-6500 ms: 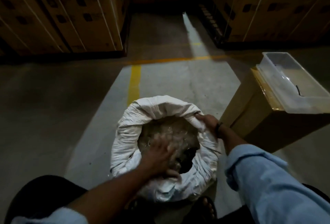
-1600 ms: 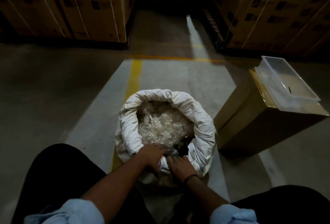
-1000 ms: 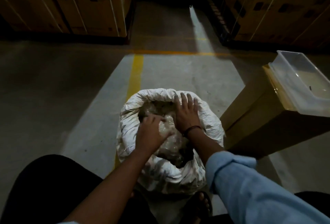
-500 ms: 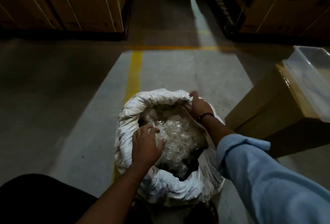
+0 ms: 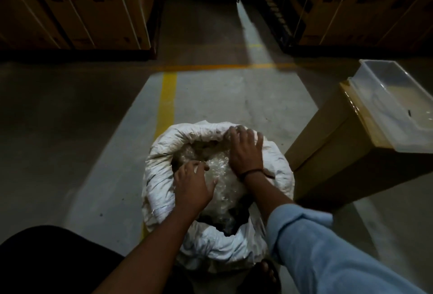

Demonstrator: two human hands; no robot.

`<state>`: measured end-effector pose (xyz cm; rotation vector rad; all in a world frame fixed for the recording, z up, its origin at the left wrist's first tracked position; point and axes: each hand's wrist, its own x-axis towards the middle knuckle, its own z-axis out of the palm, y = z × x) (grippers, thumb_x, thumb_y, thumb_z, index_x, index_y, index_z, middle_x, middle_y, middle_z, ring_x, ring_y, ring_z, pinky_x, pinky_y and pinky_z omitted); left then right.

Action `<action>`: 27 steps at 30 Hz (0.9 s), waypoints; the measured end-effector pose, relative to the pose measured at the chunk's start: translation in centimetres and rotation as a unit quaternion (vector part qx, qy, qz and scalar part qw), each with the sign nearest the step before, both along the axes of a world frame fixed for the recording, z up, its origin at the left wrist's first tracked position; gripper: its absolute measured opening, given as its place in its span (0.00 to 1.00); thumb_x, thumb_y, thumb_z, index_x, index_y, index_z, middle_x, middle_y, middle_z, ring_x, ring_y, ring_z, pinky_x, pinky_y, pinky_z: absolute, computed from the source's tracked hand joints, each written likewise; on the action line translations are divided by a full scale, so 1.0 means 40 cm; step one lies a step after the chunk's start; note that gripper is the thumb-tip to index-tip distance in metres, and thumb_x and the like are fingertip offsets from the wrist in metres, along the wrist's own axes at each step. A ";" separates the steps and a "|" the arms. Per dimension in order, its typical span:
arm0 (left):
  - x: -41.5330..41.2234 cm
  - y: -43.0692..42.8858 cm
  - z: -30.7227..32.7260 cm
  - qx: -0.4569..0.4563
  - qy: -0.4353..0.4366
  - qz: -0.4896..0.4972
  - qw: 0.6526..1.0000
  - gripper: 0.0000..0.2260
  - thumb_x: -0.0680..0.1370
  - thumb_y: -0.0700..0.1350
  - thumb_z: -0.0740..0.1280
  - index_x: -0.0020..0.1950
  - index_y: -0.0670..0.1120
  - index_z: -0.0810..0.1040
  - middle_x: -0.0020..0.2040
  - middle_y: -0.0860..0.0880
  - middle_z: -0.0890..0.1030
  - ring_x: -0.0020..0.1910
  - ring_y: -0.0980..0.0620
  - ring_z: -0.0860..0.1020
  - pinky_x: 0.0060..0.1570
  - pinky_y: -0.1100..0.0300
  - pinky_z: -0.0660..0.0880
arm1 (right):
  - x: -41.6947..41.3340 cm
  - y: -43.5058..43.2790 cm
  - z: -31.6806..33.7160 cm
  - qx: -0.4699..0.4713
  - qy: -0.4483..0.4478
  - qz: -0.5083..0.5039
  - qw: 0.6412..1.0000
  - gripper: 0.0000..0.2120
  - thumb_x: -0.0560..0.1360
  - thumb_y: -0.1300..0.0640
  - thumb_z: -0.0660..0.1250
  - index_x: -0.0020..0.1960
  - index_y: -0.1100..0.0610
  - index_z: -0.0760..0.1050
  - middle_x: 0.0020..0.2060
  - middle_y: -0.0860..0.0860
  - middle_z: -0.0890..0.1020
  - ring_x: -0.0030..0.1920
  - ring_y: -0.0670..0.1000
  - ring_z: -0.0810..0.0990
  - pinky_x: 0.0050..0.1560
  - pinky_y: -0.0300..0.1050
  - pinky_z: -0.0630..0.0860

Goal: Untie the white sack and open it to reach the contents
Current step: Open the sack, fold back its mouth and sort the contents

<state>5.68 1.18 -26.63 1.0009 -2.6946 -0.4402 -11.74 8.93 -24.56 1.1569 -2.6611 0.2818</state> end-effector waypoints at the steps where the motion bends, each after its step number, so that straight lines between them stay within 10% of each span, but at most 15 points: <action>1: 0.008 0.005 -0.002 0.000 -0.004 0.001 1.000 0.19 0.72 0.62 0.67 0.58 0.55 0.76 0.62 0.50 0.73 0.64 0.44 0.70 0.64 0.45 0.68 | 0.022 0.018 -0.031 0.001 -0.003 0.003 1.000 0.31 0.72 0.54 0.63 0.74 0.54 0.61 0.71 0.59 0.69 0.70 0.65 0.68 0.69 0.67 0.50; 4: 0.050 0.015 -0.017 0.008 -0.018 -0.010 1.000 0.19 0.71 0.61 0.69 0.59 0.55 0.75 0.63 0.50 0.72 0.65 0.45 0.69 0.66 0.47 0.67 | 0.031 0.077 -0.078 0.027 -0.052 -0.102 0.993 0.31 0.76 0.46 0.53 0.76 0.53 0.55 0.75 0.56 0.64 0.73 0.66 0.63 0.69 0.71 0.42; 10: 0.128 0.022 -0.043 -0.025 -0.017 -0.064 0.997 0.24 0.73 0.59 0.65 0.64 0.49 0.73 0.64 0.46 0.73 0.66 0.43 0.71 0.69 0.47 0.66 | -0.080 0.065 0.021 0.029 -0.227 -0.136 0.964 0.16 0.80 0.54 0.54 0.67 0.55 0.63 0.60 0.59 0.77 0.58 0.62 0.76 0.58 0.56 0.70; 15: 0.174 0.003 -0.044 -0.008 -0.020 -0.056 0.998 0.31 0.71 0.59 0.68 0.69 0.43 0.72 0.64 0.43 0.75 0.65 0.41 0.73 0.68 0.46 0.68 | -0.183 0.050 0.167 0.031 -0.455 -0.179 0.872 0.20 0.82 0.53 0.55 0.66 0.66 0.71 0.63 0.64 0.76 0.64 0.62 0.74 0.60 0.48 0.71; 18: 0.194 0.003 -0.053 -0.011 -0.055 -0.074 0.996 0.34 0.69 0.56 0.71 0.71 0.40 0.71 0.67 0.40 0.75 0.68 0.40 0.73 0.71 0.45 0.66 | -0.166 0.039 0.173 -0.007 -0.404 -0.216 0.889 0.26 0.82 0.48 0.55 0.73 0.63 0.60 0.66 0.64 0.73 0.65 0.63 0.72 0.63 0.53 0.69; 22: 0.208 0.027 -0.049 -0.028 -0.066 -0.076 0.995 0.29 0.71 0.57 0.63 0.67 0.42 0.73 0.63 0.43 0.77 0.65 0.43 0.74 0.72 0.49 0.58 | 0.016 0.040 0.096 0.001 -0.126 -0.140 0.982 0.32 0.76 0.44 0.59 0.75 0.54 0.54 0.67 0.58 0.68 0.63 0.63 0.70 0.62 0.62 0.65; 27: 0.207 0.056 -0.042 -0.052 -0.070 -0.098 0.991 0.28 0.71 0.57 0.65 0.67 0.46 0.73 0.64 0.45 0.75 0.66 0.43 0.72 0.72 0.46 0.61 | 0.172 0.148 -0.013 -0.036 -0.060 -0.139 0.988 0.40 0.72 0.40 0.64 0.77 0.54 0.54 0.74 0.58 0.63 0.73 0.63 0.60 0.72 0.66 0.54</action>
